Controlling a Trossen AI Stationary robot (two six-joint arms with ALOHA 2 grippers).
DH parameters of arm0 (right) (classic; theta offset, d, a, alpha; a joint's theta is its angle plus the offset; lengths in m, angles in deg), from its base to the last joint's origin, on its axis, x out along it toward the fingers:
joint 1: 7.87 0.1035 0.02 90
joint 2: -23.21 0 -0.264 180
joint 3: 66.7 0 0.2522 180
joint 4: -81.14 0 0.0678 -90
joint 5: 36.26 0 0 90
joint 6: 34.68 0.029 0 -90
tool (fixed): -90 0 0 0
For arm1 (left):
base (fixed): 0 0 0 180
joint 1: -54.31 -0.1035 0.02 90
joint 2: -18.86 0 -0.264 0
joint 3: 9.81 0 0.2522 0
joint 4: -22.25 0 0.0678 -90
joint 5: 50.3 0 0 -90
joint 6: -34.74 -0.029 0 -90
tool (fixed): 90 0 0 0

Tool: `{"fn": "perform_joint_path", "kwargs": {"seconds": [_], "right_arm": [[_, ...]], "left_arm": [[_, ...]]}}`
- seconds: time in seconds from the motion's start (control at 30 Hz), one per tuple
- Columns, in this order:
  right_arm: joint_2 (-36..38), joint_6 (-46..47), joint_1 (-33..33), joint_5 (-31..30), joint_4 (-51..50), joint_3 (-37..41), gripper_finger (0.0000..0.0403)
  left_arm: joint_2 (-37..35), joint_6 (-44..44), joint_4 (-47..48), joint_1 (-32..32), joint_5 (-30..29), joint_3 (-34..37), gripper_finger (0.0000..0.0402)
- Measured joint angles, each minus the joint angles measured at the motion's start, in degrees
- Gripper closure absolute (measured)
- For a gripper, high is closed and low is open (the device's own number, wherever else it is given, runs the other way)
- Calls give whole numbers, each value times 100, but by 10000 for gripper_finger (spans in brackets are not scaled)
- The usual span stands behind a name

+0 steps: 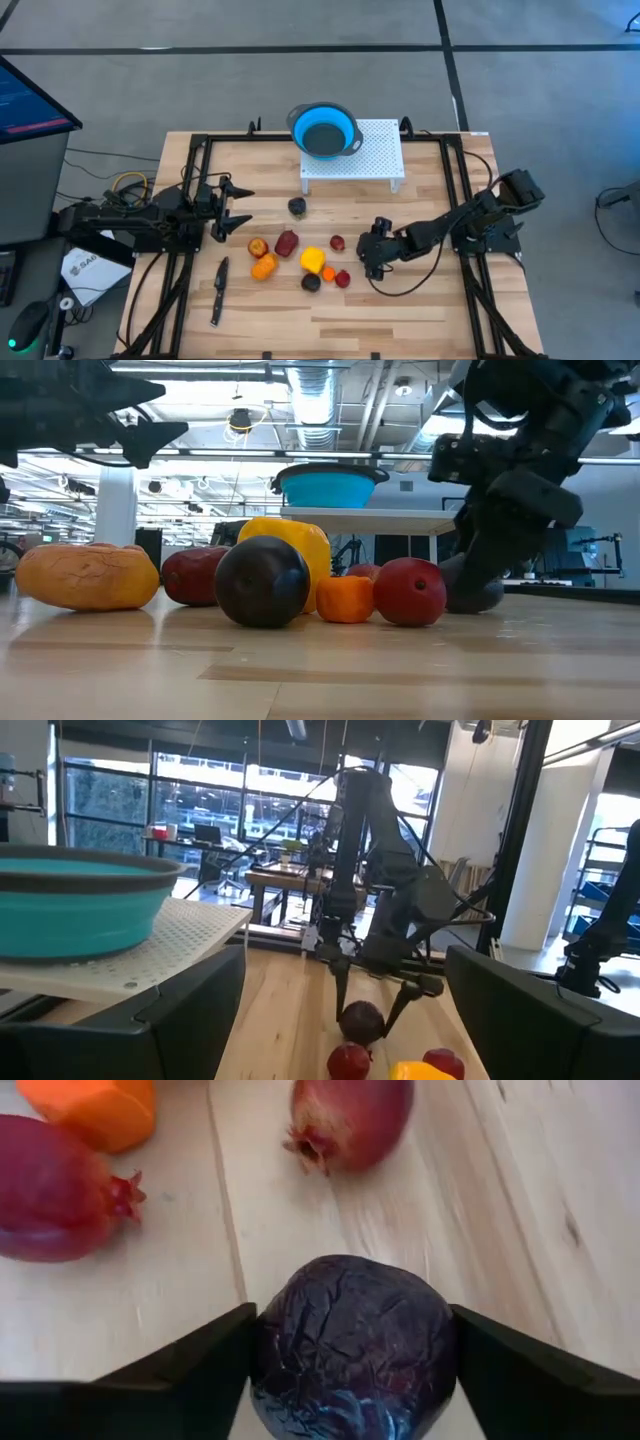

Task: Pick & Place Fruit
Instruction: Put the right purple plum into the blue strainer bowl on the shelf

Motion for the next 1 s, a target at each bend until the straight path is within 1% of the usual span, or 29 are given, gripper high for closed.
{"fn": "perform_joint_path", "kwargs": {"seconds": [0.1, 0.17, 0.2, 0.27, 0.37, 0.47, 0.53, 0.6, 0.7, 0.8, 0.9, 1.0], "right_arm": [[103, 323, 155, 94, -2, 4, 139], [153, 415, 259, 209, 497, 144, 153], [166, 437, 307, 270, 993, 282, 157], [167, 394, 357, 438, 2300, 632, 159], [167, 193, 350, 486, 4428, 1214, 157], [167, -261, 290, 461, 6326, 1653, 156], [167, -684, 238, 461, 7330, 1776, 156], [167, -1107, 172, 548, 8044, 1775, 156], [167, -1585, 47, 964, 8521, 1596, 156], [157, -1905, -106, 1589, 8562, 1281, 156], [-47, -2094, -279, 2174, 8578, 873, 156], [-388, -2110, -485, 2467, 8627, 376, 156]], "left_arm": [[81, -4, -27, 0, 0, 0, 65], [129, 8, -35, 0, 0, 0, 65], [161, 27, -68, 0, 0, 1, 65], [249, 28, -165, 1, 87, 0, 65], [458, -152, -523, 60, 659, -1, 65], [757, -431, -1104, 214, 1130, 0, 65], [974, -594, -1435, 355, 1248, 0, 65], [1210, -740, -1723, 491, 1254, -1, 65], [1608, -968, -2094, 670, 1252, -1, 65], [2049, -1213, -2542, 853, 1250, 1, 65], [2501, -1498, -2879, 1063, 1250, -99, 65], [2965, -1923, -2940, 1352, 1247, -430, 65]]}}
